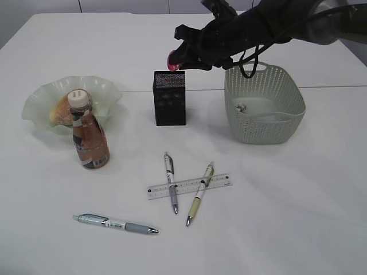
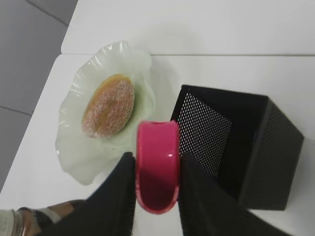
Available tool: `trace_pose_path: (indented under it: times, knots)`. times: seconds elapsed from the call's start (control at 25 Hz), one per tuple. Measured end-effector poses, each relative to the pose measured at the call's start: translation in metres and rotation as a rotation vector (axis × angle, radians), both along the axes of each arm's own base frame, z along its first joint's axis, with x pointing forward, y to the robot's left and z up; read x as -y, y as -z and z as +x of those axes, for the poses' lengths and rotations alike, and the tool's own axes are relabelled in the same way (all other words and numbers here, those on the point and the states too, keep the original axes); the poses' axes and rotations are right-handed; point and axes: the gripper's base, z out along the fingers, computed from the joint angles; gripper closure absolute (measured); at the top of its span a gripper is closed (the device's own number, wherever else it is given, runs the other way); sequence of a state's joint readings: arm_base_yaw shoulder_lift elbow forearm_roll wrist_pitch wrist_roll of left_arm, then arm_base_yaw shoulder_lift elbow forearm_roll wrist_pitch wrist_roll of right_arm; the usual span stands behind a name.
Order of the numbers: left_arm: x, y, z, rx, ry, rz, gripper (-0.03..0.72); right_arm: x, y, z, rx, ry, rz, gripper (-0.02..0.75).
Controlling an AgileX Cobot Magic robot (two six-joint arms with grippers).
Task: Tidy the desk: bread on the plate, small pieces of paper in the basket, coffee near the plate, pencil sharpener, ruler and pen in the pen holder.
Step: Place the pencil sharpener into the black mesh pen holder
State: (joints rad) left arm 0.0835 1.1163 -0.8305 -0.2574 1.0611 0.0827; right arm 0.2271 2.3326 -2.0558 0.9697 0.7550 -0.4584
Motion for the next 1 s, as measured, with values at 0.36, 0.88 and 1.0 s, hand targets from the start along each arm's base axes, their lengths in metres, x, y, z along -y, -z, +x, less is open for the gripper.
trace_pose_path:
  times: [0.36, 0.88, 1.0]
  knots:
    - [0.001, 0.0, -0.001, -0.007, 0.001, -0.007, 0.308, -0.001, 0.026, 0.017, 0.007, 0.054, 0.011, 0.552]
    - [0.001, 0.0, -0.001, -0.01, 0.0, -0.015, 0.308, -0.004, 0.046, 0.023, -0.037, 0.075, 0.059, 0.351]
    - [0.001, 0.0, -0.001, -0.01, 0.0, -0.016, 0.308, -0.005, 0.041, 0.023, -0.028, 0.064, 0.066, 0.325]
